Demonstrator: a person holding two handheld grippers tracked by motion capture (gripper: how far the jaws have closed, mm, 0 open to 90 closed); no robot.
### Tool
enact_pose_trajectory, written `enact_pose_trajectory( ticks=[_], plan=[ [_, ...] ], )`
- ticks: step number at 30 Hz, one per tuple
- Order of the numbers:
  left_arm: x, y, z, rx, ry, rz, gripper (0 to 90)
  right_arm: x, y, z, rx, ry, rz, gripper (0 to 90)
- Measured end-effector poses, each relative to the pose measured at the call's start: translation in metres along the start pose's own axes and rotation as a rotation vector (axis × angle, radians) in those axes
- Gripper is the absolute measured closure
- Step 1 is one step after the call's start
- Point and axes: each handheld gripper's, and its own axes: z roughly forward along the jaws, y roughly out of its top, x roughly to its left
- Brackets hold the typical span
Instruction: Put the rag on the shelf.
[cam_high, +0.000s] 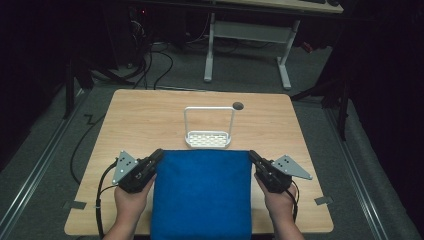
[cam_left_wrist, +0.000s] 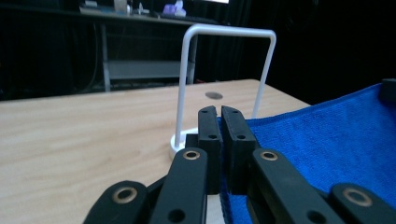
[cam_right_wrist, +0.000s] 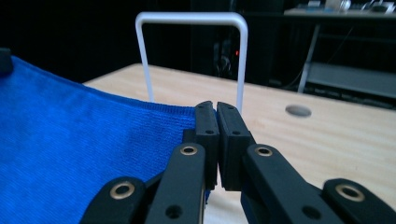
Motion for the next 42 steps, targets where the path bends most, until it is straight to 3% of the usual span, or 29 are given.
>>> enact_pose_trajectory(
  ticks=[11,18,27,34,42],
  plan=[
    [0.0,0.028,0.002,-0.088,0.008,0.035,87.5,0.005,0.034,-0.008,-0.124,-0.014,-0.015,88.8],
    [0.003,0.046,0.006,-0.144,0.016,0.053,87.6,0.005,0.05,-0.007,-0.173,-0.017,-0.025,88.8],
    [0.006,0.071,0.009,-0.225,0.022,0.07,87.6,0.006,0.085,-0.005,-0.254,-0.018,-0.055,88.8],
    [0.007,0.086,0.011,-0.243,0.018,0.088,87.7,0.008,0.1,-0.005,-0.286,-0.016,-0.075,88.8],
    [0.011,0.096,0.02,-0.228,0.021,0.109,87.7,0.001,0.109,0.001,-0.28,-0.031,-0.076,88.9]
  ],
)
